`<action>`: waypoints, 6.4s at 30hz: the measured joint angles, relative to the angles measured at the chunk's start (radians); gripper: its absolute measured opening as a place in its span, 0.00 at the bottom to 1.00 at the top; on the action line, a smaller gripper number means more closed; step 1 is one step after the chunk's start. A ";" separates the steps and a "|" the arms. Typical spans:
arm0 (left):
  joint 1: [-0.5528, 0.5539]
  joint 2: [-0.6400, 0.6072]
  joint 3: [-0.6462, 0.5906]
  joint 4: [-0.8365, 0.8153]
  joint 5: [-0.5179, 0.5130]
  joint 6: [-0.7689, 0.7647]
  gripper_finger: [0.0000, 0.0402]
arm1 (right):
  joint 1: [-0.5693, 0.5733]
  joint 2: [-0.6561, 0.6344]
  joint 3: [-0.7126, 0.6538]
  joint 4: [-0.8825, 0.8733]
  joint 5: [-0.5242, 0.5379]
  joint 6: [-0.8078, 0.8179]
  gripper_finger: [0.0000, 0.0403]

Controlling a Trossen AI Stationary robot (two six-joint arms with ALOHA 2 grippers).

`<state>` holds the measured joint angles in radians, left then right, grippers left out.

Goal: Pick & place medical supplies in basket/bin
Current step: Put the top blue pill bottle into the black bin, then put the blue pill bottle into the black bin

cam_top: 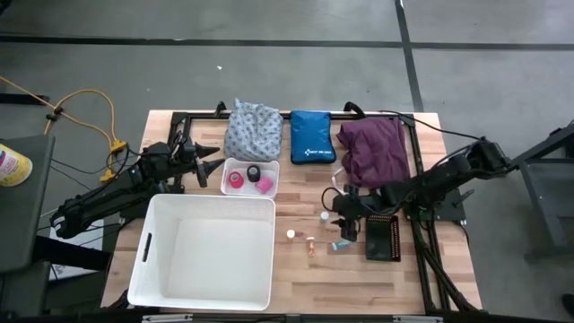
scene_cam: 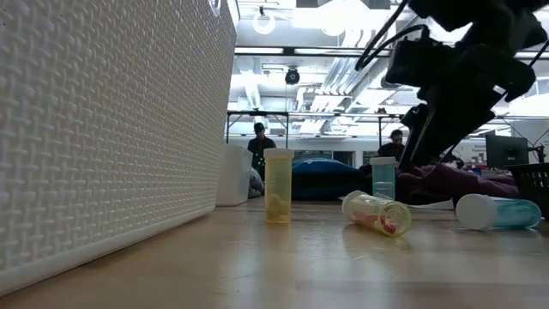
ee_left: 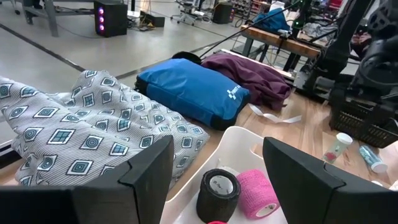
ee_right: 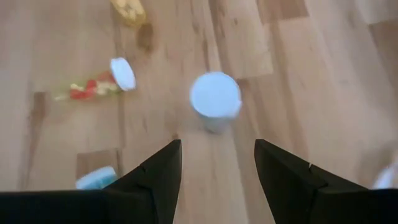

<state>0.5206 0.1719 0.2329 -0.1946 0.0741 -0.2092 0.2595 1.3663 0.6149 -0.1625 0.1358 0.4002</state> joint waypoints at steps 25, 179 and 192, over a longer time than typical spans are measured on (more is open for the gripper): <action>0.000 0.000 0.000 0.000 0.000 0.000 0.60 | 0.037 0.149 -0.127 0.420 0.104 -0.004 0.47; 0.000 0.000 0.000 0.000 0.000 0.000 0.60 | 0.838 -0.018 -0.126 -0.580 0.613 1.331 0.35; 0.000 0.000 0.000 0.000 0.000 0.000 0.60 | 0.855 -0.032 -0.126 -0.560 0.556 1.333 0.37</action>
<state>0.5208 0.1716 0.2325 -0.1945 0.0742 -0.2092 1.1144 1.3347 0.4889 -0.7220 0.6918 1.7332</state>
